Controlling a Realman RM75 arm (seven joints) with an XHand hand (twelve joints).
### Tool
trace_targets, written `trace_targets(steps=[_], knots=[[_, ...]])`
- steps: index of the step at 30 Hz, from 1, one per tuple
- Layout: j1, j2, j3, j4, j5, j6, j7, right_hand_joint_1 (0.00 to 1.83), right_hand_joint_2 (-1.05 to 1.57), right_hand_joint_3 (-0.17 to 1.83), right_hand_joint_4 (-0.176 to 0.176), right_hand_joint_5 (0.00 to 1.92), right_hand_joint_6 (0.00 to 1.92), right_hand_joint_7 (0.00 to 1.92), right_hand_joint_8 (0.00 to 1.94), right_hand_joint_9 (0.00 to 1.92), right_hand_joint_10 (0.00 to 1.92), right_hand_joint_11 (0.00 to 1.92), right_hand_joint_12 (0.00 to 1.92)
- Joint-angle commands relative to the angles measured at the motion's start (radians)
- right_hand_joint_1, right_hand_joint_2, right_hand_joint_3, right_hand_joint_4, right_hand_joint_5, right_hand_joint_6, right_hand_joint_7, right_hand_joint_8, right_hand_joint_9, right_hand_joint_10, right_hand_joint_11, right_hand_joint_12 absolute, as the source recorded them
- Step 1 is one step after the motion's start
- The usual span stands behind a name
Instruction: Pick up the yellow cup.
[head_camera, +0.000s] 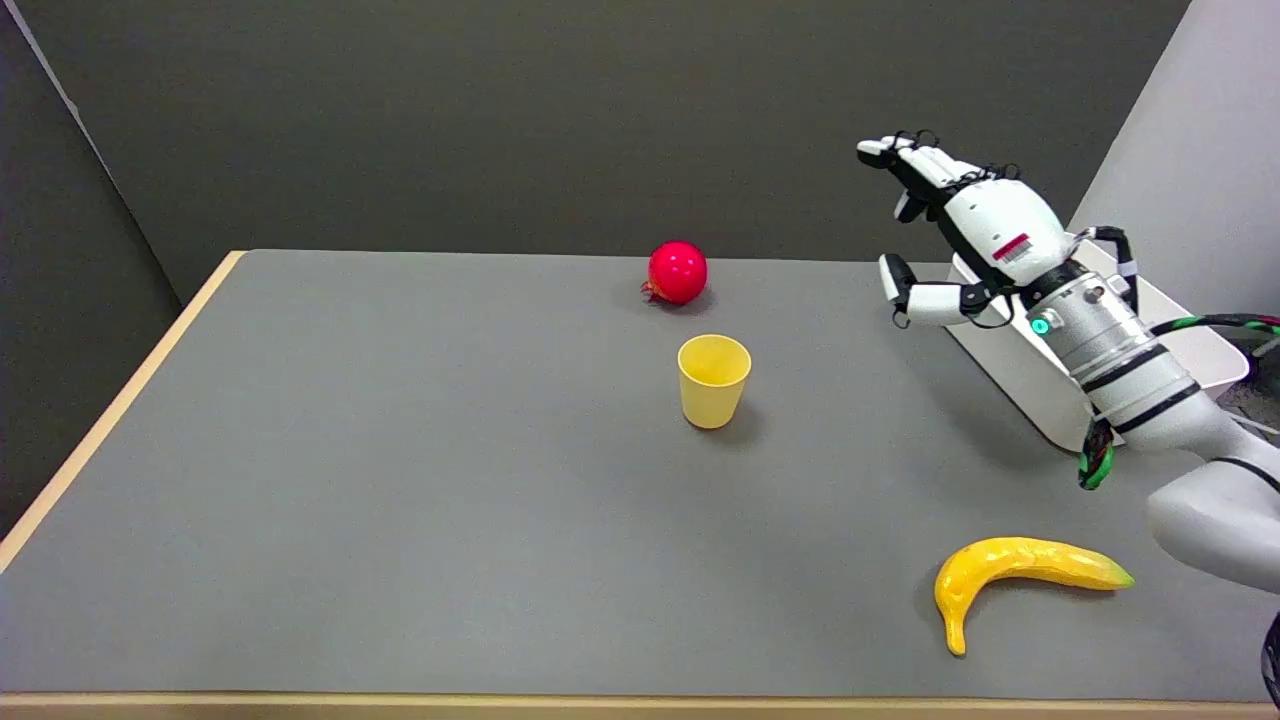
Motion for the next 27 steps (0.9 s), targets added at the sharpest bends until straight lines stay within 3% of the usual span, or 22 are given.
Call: trace_targets(steps=[1,17,22,27], knots=[[-0.100,-0.022,0.119,0.007,-0.013,0.017,0.006,0.92,0.73,1.05,0.079,0.12,0.36,0.17,0.26,0.54,1.11,0.47,1.65],[-0.161,-0.028,0.124,0.103,-0.042,0.002,-0.003,0.84,0.73,1.02,0.103,0.20,0.43,0.35,0.37,0.55,1.14,0.49,1.62],[-0.211,-0.051,0.138,0.192,0.008,-0.108,-0.007,0.85,0.74,1.01,0.103,0.21,0.44,0.37,0.39,0.55,1.14,0.49,1.62],[-0.249,-0.078,0.150,0.242,0.015,-0.184,-0.139,0.87,0.76,0.98,0.106,0.23,0.47,0.39,0.40,0.59,1.18,0.49,1.62]])
